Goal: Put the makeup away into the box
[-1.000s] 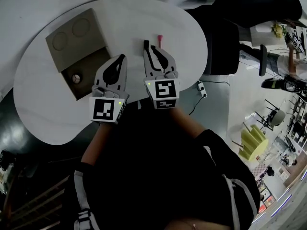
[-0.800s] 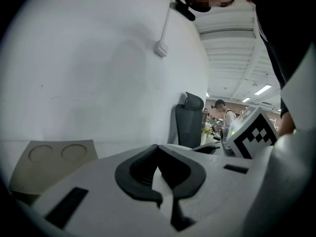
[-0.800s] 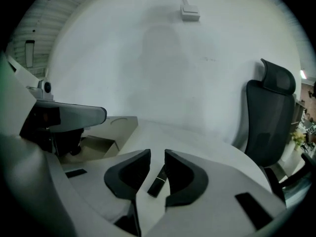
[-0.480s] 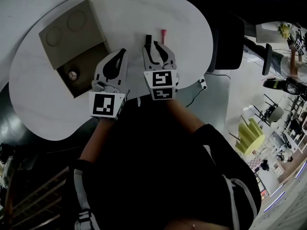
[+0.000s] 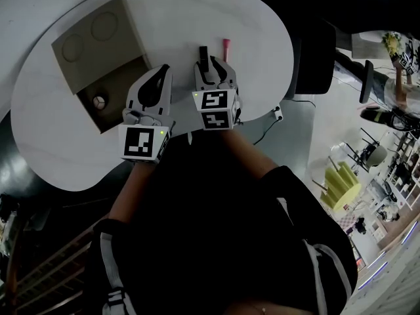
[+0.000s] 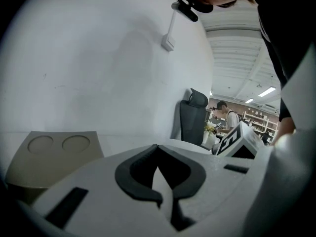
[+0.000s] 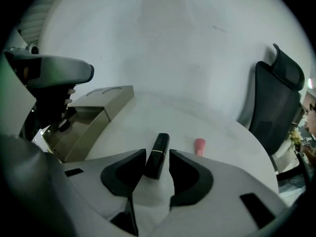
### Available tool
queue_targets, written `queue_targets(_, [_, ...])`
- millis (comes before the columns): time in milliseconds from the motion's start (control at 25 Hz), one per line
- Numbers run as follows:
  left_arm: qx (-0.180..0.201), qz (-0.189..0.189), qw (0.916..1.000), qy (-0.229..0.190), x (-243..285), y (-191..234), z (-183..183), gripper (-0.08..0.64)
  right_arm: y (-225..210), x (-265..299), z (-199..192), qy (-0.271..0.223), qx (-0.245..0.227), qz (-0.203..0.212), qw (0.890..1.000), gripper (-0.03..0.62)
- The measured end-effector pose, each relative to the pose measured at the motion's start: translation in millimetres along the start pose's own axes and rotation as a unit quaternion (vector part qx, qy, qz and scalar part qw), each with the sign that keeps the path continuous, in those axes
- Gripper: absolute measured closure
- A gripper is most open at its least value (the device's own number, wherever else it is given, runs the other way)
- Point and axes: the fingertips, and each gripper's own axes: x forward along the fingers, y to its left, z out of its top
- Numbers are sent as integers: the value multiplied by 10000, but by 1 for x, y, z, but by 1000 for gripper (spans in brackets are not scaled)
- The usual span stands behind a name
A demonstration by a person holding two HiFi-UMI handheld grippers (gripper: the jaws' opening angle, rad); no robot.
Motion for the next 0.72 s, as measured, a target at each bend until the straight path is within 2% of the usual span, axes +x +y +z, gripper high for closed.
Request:
queue_targets(160, [7,20,10000,-5,-1,-1,-1,552,-2,5,-10,204,90,-59,9997,451])
queue_targets(360, [4,62,10000,-44,-10,0,1,552,-1,5,-9,171,93,-67,9998,465])
queue_targets(720, [33,158,9995,-258,-26,-3,9,554,9,-19,10,-235,231,33,9995,469])
